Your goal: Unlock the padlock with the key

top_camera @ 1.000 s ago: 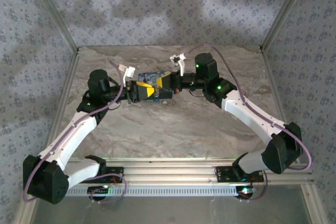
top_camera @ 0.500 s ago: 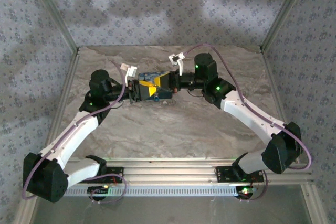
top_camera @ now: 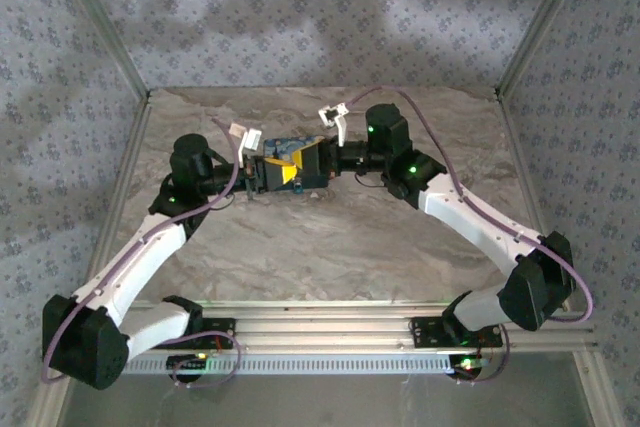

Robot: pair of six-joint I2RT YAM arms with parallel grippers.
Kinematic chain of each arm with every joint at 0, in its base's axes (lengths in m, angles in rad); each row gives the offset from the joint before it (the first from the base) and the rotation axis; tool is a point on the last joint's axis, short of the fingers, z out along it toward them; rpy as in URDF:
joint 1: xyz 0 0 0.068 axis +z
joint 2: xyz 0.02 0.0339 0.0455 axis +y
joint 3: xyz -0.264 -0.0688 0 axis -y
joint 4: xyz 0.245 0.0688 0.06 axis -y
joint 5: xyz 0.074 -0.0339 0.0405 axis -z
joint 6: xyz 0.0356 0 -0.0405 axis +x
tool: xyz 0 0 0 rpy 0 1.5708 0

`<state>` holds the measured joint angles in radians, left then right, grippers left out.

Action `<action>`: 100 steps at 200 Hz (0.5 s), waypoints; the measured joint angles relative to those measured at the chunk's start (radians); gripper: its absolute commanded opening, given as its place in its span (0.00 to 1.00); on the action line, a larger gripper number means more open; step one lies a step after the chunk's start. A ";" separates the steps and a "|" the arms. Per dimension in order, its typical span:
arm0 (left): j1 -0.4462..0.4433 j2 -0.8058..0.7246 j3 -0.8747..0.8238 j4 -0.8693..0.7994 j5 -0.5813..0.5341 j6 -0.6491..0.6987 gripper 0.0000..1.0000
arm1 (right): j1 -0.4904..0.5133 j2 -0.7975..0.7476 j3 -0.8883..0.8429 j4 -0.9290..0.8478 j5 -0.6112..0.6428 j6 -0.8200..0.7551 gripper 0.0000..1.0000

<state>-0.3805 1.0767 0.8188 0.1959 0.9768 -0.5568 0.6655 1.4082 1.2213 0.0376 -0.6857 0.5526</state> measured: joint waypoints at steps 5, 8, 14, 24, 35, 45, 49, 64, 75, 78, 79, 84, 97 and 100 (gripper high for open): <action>0.003 -0.006 -0.004 -0.016 -0.005 0.009 0.00 | 0.000 0.000 0.000 -0.009 0.018 -0.002 0.51; 0.005 -0.011 -0.006 -0.026 -0.006 0.015 0.00 | 0.000 0.000 0.000 -0.016 0.030 0.005 0.54; 0.013 -0.022 -0.013 -0.049 -0.013 0.027 0.00 | -0.003 0.000 0.000 -0.032 0.055 0.008 0.59; 0.024 -0.039 -0.029 -0.082 -0.023 0.046 0.00 | -0.006 0.000 0.001 -0.058 0.097 0.005 0.62; 0.035 -0.056 -0.049 -0.121 -0.030 0.068 0.00 | -0.008 0.001 0.001 -0.091 0.149 0.014 0.62; 0.042 -0.068 -0.065 -0.161 -0.043 0.090 0.00 | -0.010 0.005 0.002 -0.117 0.198 0.016 0.62; 0.042 -0.071 -0.070 -0.175 -0.050 0.101 0.00 | -0.009 0.010 0.003 -0.133 0.222 0.016 0.62; 0.043 -0.082 -0.088 -0.256 -0.090 0.142 0.00 | -0.001 0.042 0.018 -0.192 0.316 0.016 0.62; 0.043 -0.084 -0.094 -0.321 -0.135 0.171 0.00 | 0.016 0.090 0.046 -0.241 0.391 0.015 0.61; 0.043 -0.084 -0.095 -0.337 -0.149 0.176 0.00 | 0.021 0.105 0.057 -0.257 0.413 0.016 0.60; 0.043 -0.084 -0.096 -0.341 -0.152 0.177 0.00 | 0.024 0.113 0.061 -0.262 0.423 0.016 0.61; 0.043 -0.084 -0.099 -0.369 -0.179 0.188 0.00 | 0.037 0.145 0.080 -0.288 0.460 0.016 0.60; 0.044 -0.081 -0.108 -0.431 -0.241 0.206 0.00 | 0.071 0.229 0.126 -0.336 0.541 0.016 0.60; 0.045 -0.080 -0.111 -0.443 -0.254 0.209 0.00 | 0.079 0.249 0.135 -0.347 0.561 0.016 0.60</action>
<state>-0.3351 0.9970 0.7078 -0.2470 0.7223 -0.3481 0.7441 1.6573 1.3563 -0.3096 -0.1246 0.5686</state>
